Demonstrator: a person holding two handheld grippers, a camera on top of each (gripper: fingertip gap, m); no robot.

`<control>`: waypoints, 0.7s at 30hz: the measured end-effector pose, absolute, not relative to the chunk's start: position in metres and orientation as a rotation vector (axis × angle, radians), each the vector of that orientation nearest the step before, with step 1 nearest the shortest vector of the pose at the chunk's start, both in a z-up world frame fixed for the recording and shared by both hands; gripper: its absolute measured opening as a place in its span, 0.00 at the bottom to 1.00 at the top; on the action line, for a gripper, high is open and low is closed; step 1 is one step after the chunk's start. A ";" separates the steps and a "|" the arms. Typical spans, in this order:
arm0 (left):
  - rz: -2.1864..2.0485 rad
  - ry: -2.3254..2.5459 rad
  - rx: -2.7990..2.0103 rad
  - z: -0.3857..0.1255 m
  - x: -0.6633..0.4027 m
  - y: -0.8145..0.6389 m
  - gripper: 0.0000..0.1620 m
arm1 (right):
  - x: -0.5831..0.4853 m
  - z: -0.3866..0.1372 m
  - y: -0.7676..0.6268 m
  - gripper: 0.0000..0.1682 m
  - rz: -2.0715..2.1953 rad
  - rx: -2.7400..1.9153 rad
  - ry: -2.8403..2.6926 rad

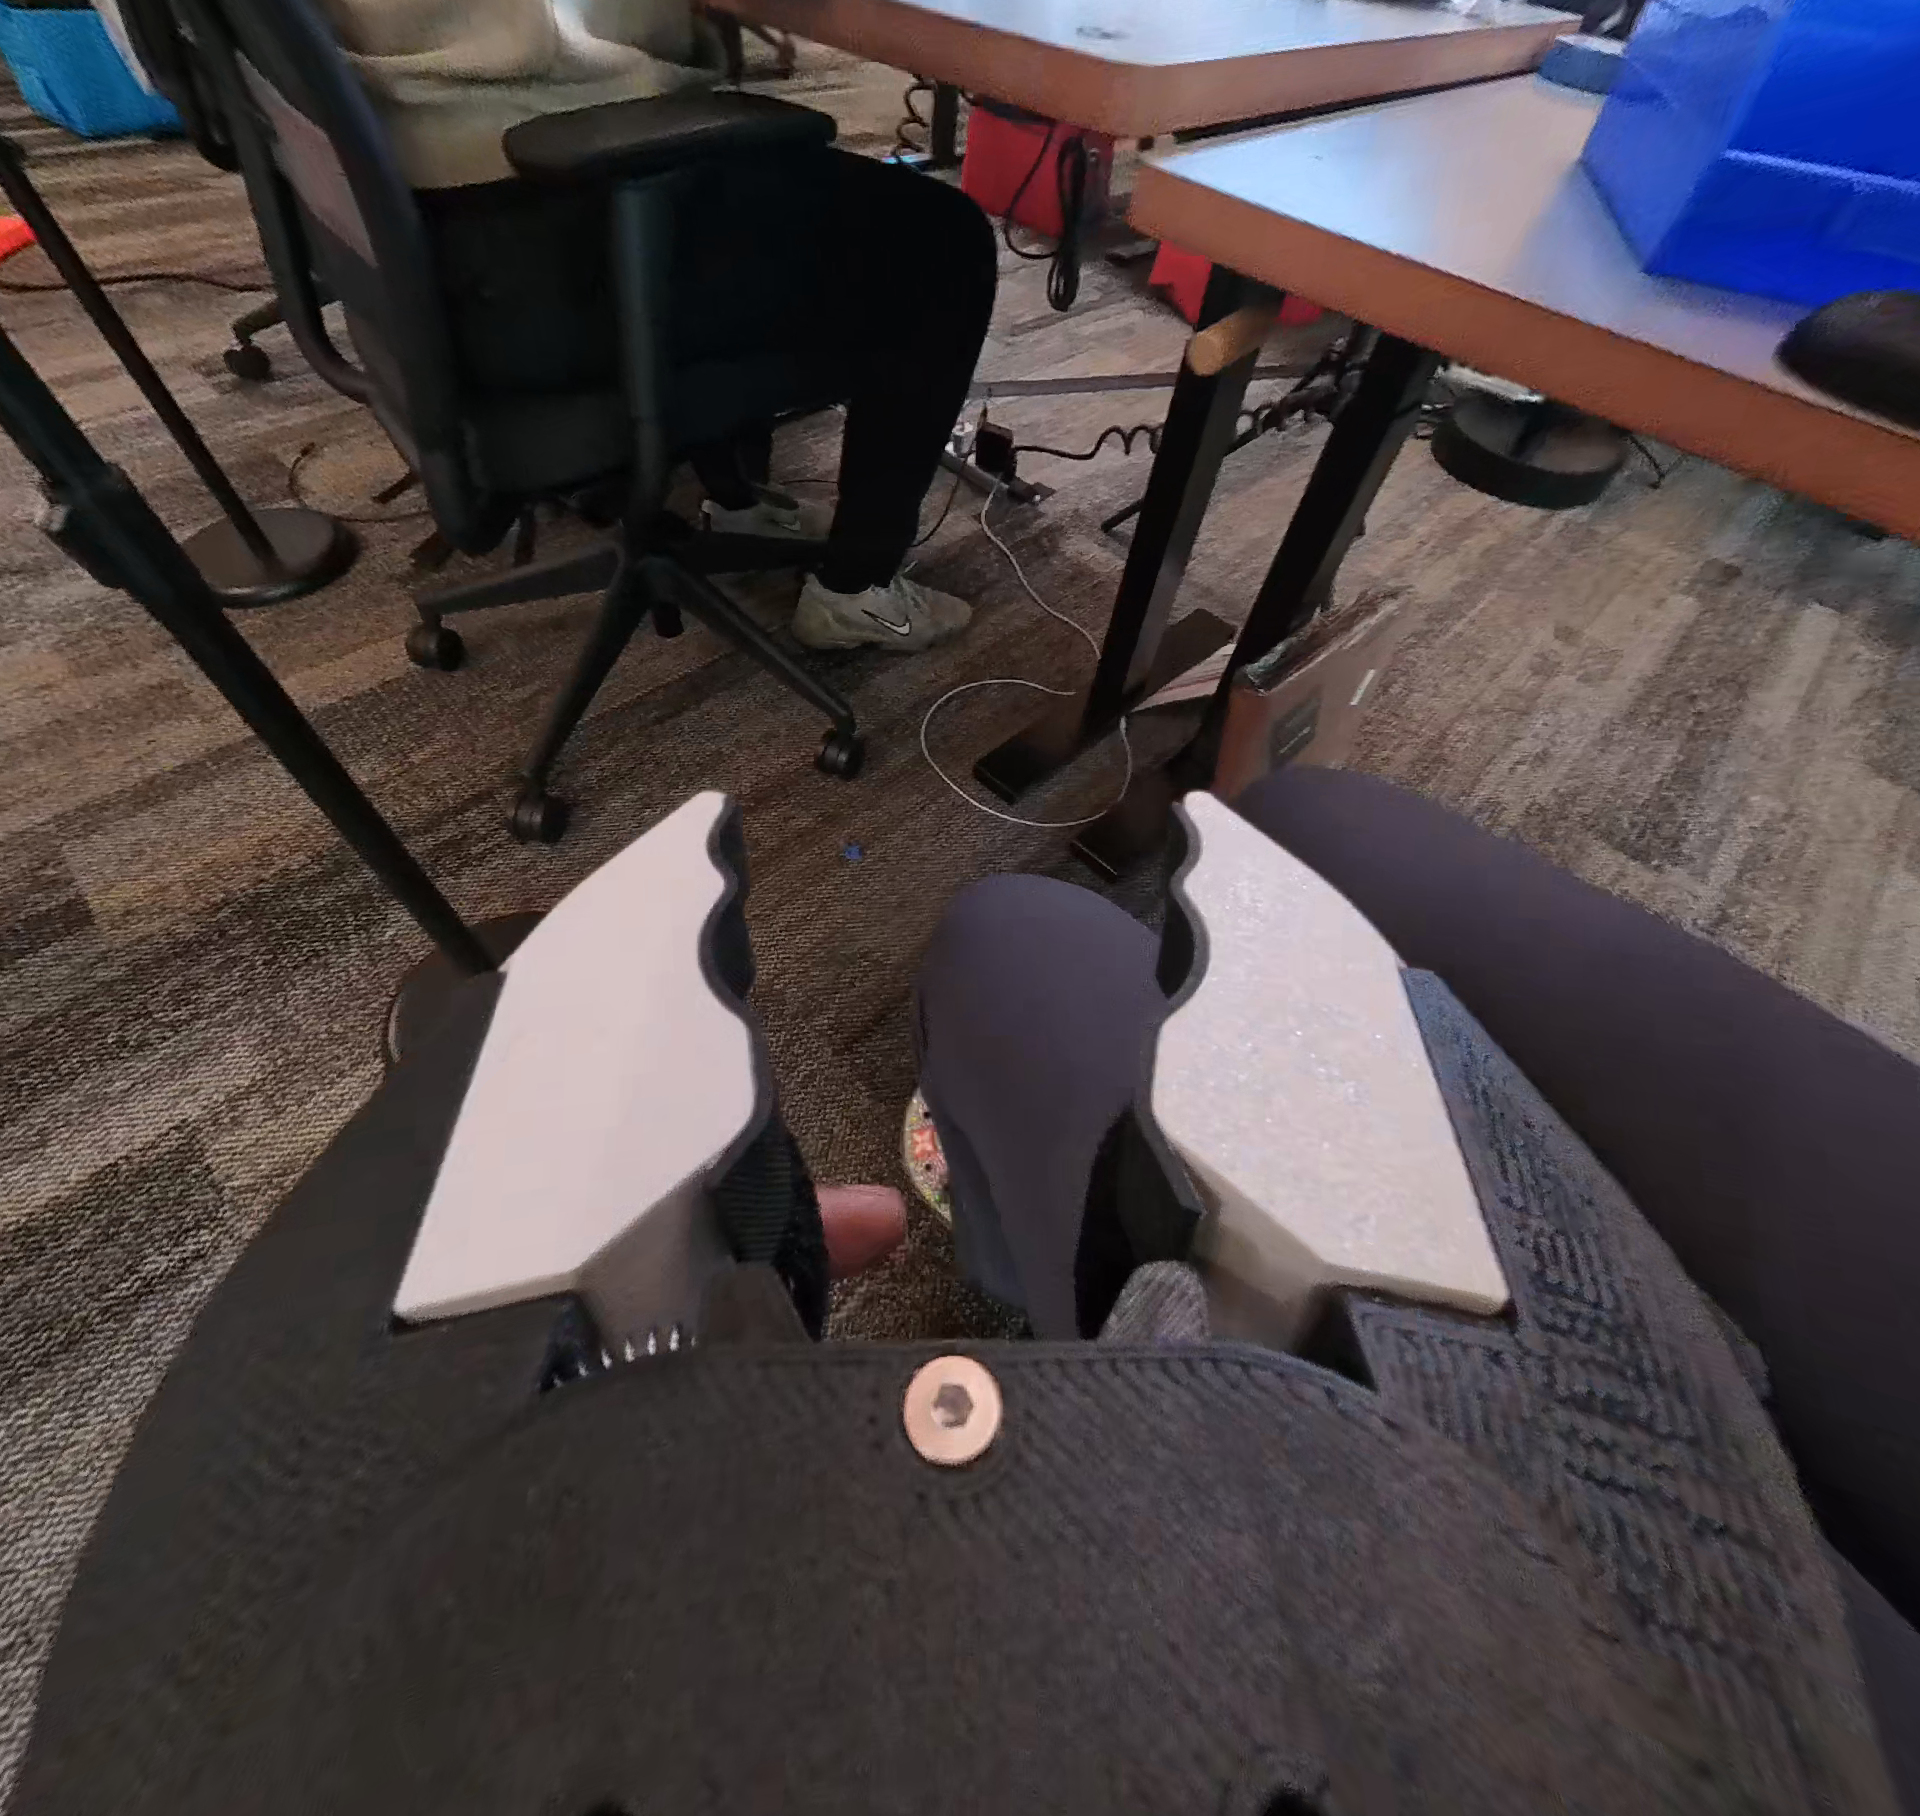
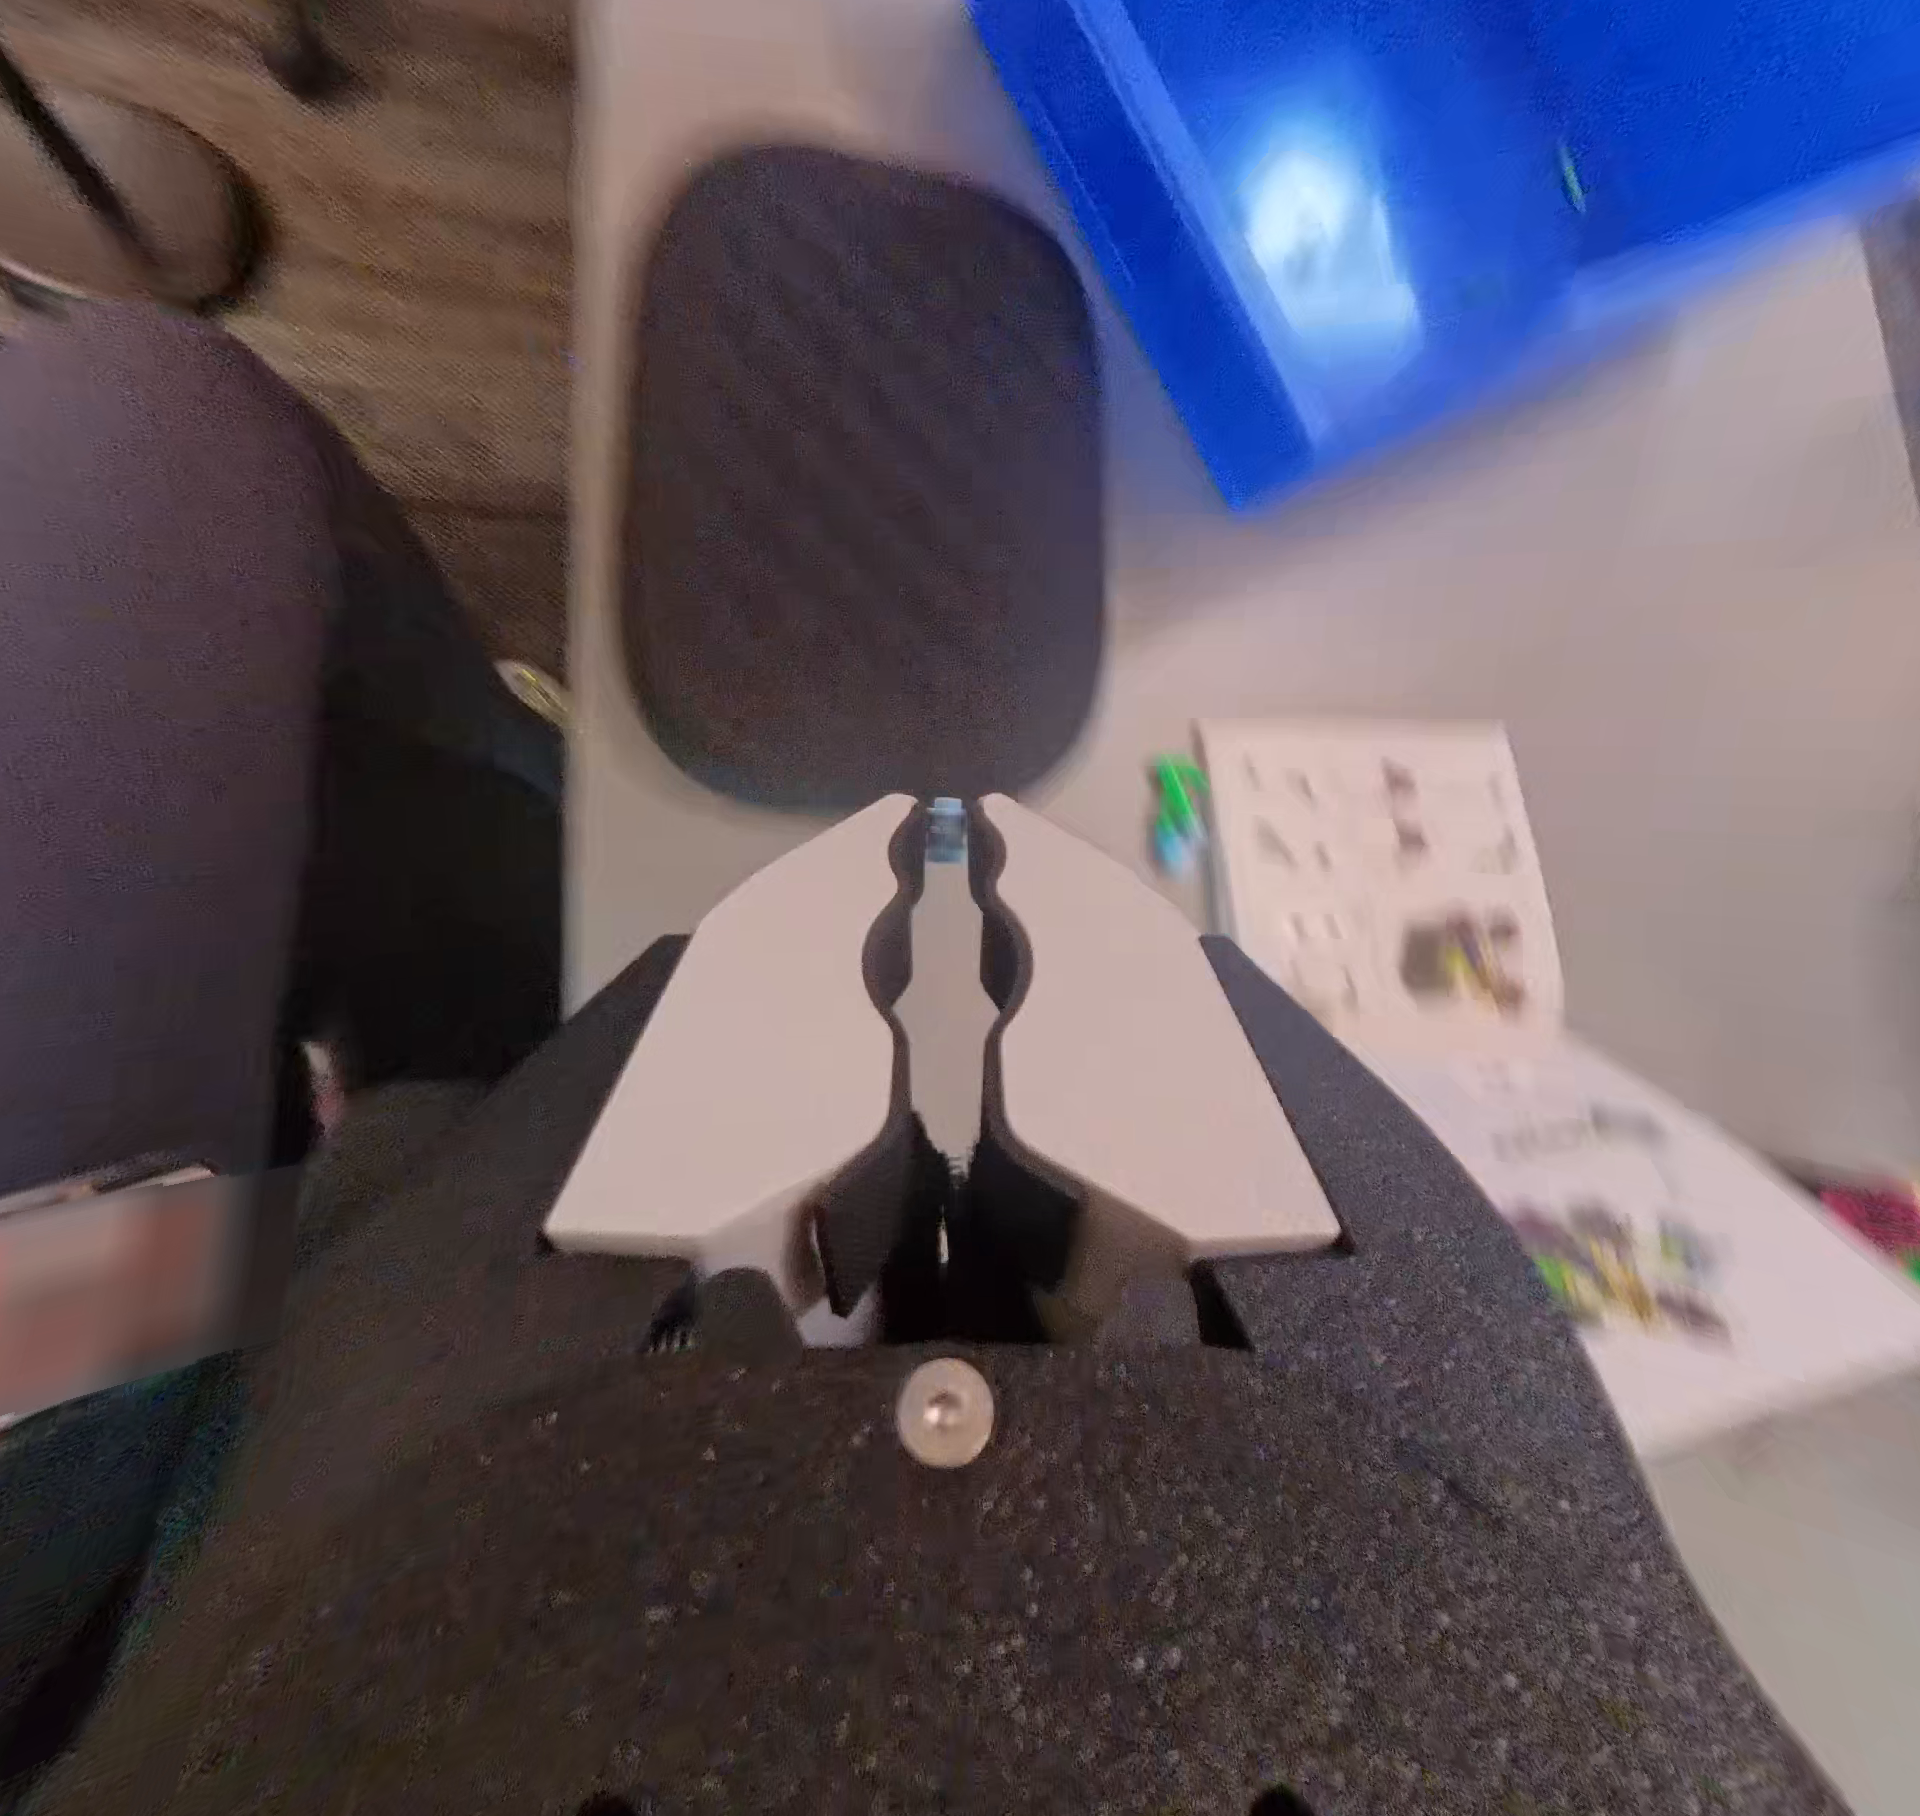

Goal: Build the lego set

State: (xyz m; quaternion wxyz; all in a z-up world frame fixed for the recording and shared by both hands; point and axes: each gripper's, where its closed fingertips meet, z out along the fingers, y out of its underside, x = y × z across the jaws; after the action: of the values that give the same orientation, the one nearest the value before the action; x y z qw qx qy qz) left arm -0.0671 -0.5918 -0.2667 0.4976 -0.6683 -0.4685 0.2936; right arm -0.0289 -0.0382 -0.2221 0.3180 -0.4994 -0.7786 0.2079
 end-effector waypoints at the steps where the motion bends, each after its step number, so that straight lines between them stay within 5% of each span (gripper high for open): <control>1: 0.710 -1.124 -1.630 -0.263 -0.062 -0.588 0.48 | -0.018 -0.232 -0.019 0.04 0.516 -1.376 -2.040; 11: 0.722 -1.028 -1.650 -0.220 -0.052 -0.553 0.49 | -0.001 -0.282 0.015 0.09 0.526 -1.536 -2.038; 21: 0.705 -0.923 -1.728 -0.209 -0.076 -0.529 0.51 | -0.010 -0.240 0.002 0.25 0.654 -1.449 -1.862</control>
State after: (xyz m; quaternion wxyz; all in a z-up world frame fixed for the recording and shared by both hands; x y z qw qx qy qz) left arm -0.0755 -0.5287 -0.2091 0.5052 -0.7161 -0.3827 0.2923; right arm -0.0100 0.0024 -0.2397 0.3397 -0.5568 -0.7152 0.2511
